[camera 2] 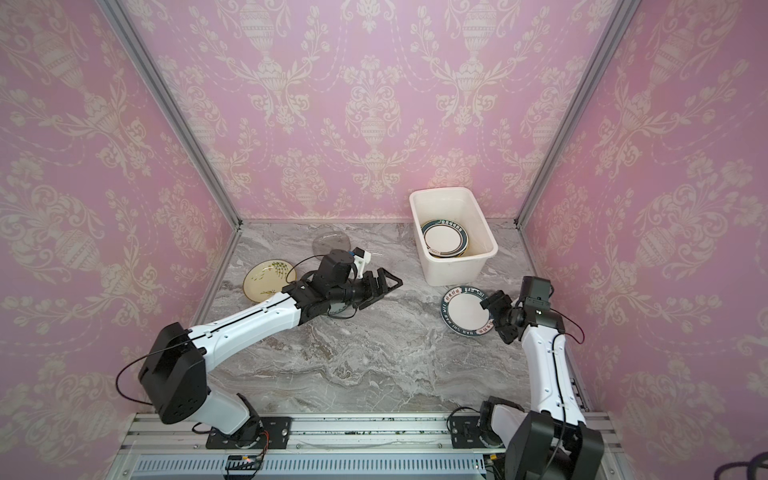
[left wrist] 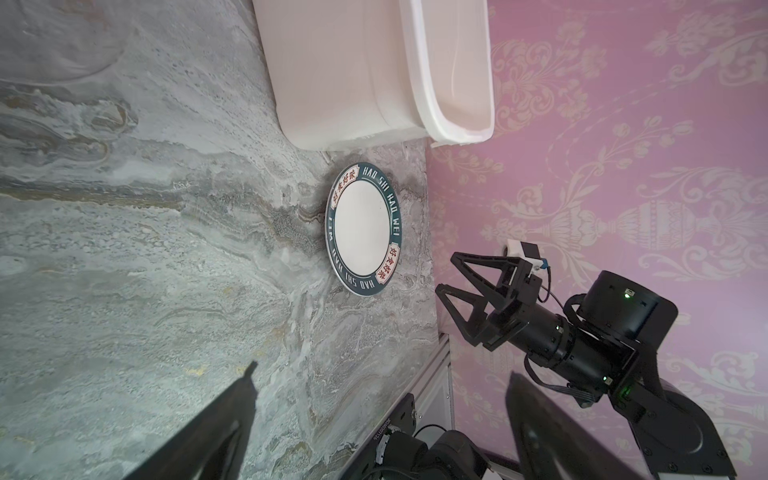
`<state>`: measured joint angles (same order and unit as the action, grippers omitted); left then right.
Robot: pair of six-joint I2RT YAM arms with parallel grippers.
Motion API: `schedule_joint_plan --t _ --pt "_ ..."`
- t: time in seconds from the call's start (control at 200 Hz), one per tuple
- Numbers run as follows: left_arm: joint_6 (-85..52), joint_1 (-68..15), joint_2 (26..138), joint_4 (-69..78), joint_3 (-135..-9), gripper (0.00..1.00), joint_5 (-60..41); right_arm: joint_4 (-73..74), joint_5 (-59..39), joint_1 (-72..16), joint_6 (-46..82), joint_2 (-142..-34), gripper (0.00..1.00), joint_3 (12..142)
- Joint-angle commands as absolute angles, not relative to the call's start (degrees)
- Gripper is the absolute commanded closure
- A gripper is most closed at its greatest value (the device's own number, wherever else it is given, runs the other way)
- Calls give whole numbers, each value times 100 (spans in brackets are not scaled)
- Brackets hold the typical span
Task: Place the plates into the plastic bin on the countertop
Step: 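Open the right gripper and raise it out toward the green-rimmed plate, then grip the HAO SHI HAO WEI plate edge with right gripper while left approaches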
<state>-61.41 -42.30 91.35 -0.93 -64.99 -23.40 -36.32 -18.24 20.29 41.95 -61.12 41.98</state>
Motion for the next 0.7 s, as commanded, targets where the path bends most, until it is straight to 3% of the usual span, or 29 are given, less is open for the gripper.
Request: schedule_joint_plan --t 0.0,0.295,0.696 --pt "-6403 -4424 9591 449 -6662 5 -2344 -3045 -1983 2295 4238 -5981 17 3670" --pt "-6627 -4535 10386 888 -7031 7 -2663 -1826 -2645 2871 4268 -6344 23 2784" --pt "-6709 -4535 10318 962 -6827 7 -2601 -472 -3704 3288 4234 -7546 45 2395"
